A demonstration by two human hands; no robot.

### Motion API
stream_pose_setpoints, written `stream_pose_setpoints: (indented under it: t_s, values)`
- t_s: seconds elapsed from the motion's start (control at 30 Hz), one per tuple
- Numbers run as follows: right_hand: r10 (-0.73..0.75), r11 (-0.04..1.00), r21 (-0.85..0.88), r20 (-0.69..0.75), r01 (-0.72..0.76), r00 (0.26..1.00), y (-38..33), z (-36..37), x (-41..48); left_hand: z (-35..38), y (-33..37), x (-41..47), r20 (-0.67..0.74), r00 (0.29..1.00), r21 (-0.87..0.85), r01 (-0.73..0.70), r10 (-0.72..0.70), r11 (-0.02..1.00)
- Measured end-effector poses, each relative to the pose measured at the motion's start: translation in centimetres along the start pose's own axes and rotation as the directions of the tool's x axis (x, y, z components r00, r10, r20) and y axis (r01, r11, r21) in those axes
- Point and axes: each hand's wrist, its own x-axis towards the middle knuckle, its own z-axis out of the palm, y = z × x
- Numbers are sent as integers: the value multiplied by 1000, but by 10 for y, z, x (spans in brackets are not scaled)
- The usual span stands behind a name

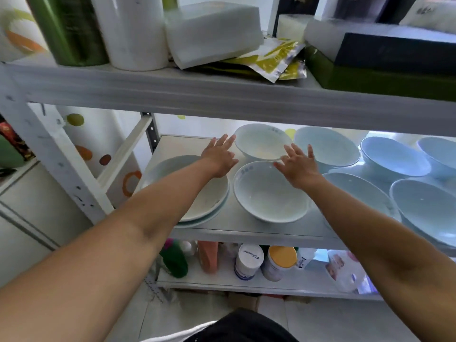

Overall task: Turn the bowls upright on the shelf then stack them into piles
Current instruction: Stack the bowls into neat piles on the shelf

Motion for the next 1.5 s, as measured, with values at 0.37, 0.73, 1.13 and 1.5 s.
stream_pose_setpoints:
  t_s: [0.37, 0.73, 1.13, 1.5]
  values:
    - [-121, 987, -85, 182, 138, 976, 33, 16, 42, 4, 13, 45, 211, 977, 127, -48, 20, 991]
    - [-263, 891, -325, 196, 316, 945, 36, 8, 56, 3, 26, 58, 195, 980, 405, -124, 47, 906]
    - [-404, 840, -480, -243, 253, 882, 34, 2, 63, -5, 27, 48, 18, 991, 483, -126, 135, 866]
    - [-372, 834, -524, -299, 174, 879, 37, -18, 50, -32, 23, 43, -236, 954, 395, -80, 185, 915]
